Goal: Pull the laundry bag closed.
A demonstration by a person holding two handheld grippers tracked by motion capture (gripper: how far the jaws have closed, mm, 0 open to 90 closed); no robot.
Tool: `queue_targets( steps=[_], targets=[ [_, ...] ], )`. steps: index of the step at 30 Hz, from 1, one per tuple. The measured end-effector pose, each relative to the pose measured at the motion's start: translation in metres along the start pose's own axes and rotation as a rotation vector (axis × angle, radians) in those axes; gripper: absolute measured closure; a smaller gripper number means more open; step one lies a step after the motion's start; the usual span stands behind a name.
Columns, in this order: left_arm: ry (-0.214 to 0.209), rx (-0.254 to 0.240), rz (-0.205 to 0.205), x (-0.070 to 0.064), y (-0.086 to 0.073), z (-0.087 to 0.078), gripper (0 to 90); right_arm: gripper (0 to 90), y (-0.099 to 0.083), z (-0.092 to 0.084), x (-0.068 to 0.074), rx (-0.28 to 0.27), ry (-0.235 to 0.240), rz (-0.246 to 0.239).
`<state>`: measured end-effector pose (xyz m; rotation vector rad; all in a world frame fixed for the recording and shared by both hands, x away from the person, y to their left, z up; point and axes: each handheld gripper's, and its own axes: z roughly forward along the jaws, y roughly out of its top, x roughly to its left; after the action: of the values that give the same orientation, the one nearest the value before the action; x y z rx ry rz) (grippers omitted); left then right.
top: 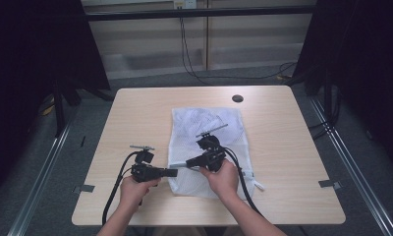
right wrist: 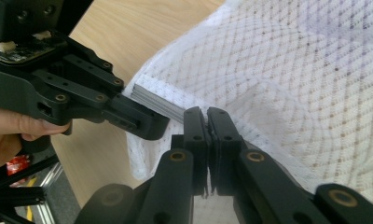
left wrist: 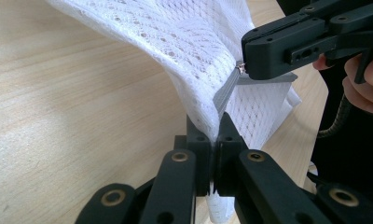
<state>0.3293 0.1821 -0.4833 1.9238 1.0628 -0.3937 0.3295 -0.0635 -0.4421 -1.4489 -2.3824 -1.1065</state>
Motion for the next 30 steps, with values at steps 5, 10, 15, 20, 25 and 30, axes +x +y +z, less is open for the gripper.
queue_targets(
  steps=[5,10,15,20,25,30],
  targets=[
    [-0.003,-0.001,-0.004,-0.0004,0.0,0.0002,87.9,87.2,-0.001,-0.0029,-0.004,-0.007,0.001,0.01],
    [0.001,-0.001,0.001,-0.0001,0.0001,-0.0003,88.0,87.2,-0.0018,-0.0034,-0.004,-0.005,0.002,0.014],
    [-0.002,-0.001,0.0,-0.0003,0.0,-0.0001,87.9,87.2,-0.002,-0.0041,-0.0041,-0.003,0.003,0.016],
    [-0.004,0.0,-0.002,-0.0005,0.0,-0.0002,88.0,87.2,-0.0022,-0.0041,-0.0043,-0.004,0.007,0.01],
    [-0.012,0.003,-0.012,-0.001,-0.0001,0.0002,87.9,87.2,-0.0026,-0.0043,-0.0049,-0.001,0.007,0.01],
    [-0.006,0.001,-0.008,0.0004,0.0,-0.0008,88.0,87.2,-0.0032,-0.0052,-0.0063,-0.001,-0.009,0.003]
  ],
)
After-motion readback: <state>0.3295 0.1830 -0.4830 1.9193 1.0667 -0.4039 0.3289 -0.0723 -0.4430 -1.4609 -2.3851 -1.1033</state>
